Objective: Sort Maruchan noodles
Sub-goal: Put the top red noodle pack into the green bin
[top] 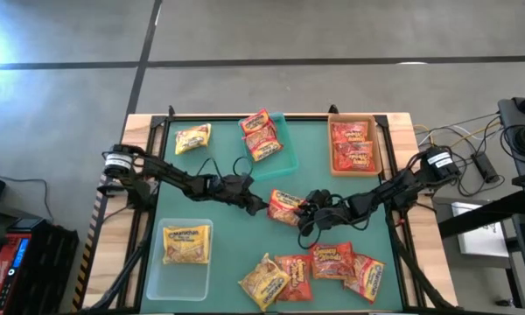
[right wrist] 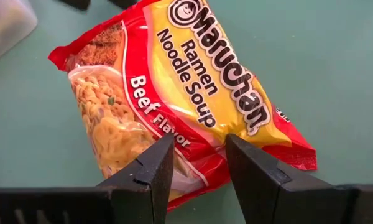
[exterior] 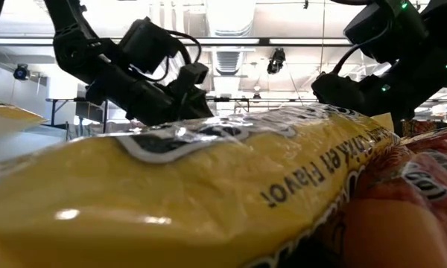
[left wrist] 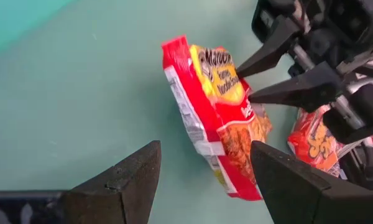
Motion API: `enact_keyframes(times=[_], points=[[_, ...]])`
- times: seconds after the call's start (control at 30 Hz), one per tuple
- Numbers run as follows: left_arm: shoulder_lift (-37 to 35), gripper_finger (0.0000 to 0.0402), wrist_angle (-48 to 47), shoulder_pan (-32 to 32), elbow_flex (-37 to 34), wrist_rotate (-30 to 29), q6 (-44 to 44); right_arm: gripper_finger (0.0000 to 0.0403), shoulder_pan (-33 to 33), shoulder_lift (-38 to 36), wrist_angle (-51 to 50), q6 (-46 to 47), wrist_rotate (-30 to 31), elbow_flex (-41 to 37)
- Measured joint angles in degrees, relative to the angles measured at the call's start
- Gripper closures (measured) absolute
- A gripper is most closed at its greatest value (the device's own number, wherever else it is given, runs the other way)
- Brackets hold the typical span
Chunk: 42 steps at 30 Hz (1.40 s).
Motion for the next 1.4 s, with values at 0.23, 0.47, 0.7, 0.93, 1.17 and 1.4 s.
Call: enact_keyframes(times=[0.23, 0.47, 0.7, 0.93, 1.17, 1.4], points=[[4.85, 0.017, 1.58, -0.68, 3.45, -0.66, -1.07, 0.0264, 0.0, 0.04, 0.07, -0.36, -0.11, -0.04], [8.14, 0.017, 1.87, -0.7, 6.74, -0.44, -1.04, 0.0264, 0.0, 0.11, 0.87, -2.03, -0.13, -0.13], [9.73, 0.017, 2.1, -0.66, 9.61, 2.51, 1.63, 0.0264, 0.02, 0.11, 1.12, -2.95, -0.16, -0.22], [9.73, 0.017, 1.96, -0.68, 9.86, 3.91, 2.02, 0.0264, 0.2, 0.23, 3.25, -10.56, -0.53, 0.15], [9.73, 0.0175, 1.42, -0.7, 9.81, 4.23, 2.03, 0.0264, 0.29, 0.21, 4.41, -17.16, -2.91, 2.02], [9.63, 0.0241, 0.76, -0.68, 9.71, 4.8, 1.98, 0.0264, 0.32, -1.42, 4.24, -19.49, -6.95, 3.72]])
